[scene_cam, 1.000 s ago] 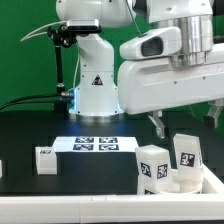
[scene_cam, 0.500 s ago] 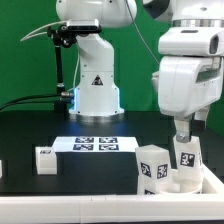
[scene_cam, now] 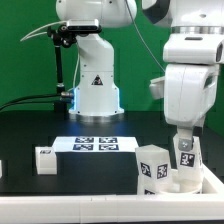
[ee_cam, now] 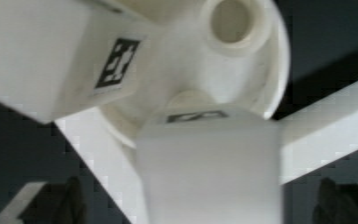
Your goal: Assemble stool
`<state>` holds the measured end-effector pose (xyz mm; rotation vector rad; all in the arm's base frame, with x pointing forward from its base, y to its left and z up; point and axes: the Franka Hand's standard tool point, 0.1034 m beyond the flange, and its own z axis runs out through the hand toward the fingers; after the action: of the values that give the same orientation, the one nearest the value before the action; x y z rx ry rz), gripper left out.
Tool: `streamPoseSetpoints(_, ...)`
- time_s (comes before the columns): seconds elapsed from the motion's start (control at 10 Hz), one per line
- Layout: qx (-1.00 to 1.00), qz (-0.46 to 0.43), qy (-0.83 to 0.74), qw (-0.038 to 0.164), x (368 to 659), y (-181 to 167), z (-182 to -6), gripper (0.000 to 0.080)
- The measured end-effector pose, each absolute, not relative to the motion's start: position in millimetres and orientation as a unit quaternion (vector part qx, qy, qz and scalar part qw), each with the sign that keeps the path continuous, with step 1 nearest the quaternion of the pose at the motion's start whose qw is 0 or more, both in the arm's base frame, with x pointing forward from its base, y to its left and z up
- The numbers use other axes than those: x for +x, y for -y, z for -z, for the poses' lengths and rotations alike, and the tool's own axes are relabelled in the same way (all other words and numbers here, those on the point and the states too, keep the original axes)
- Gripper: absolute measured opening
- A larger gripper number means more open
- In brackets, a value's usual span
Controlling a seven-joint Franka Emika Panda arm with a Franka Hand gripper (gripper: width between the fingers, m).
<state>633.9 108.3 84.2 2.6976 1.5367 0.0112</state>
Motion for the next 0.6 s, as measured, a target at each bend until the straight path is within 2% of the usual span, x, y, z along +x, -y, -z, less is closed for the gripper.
streamPoseSetpoints(0.1,0.875,-0.005,-0.483,0.019,634.6,-110.4,-79.7,0.0649)
streamPoseSetpoints(0.2,0.880,-0.006,-0.474,0.019,635.4,-108.9,-81.1,0.0519)
streamPoseSetpoints(0.3,0.881,-0.005,-0.473,0.019,635.4,-108.2,-80.8,0.0519)
streamPoseSetpoints(0.4,0.894,-0.006,-0.448,0.017,635.0,-108.6,-80.4,0.0381)
streamPoseSetpoints(0.5,0.912,-0.006,-0.410,0.017,635.0,-108.5,-80.1,0.0334)
streamPoseSetpoints(0.6,0.923,-0.007,-0.384,0.017,634.9,-108.5,-80.0,0.0334)
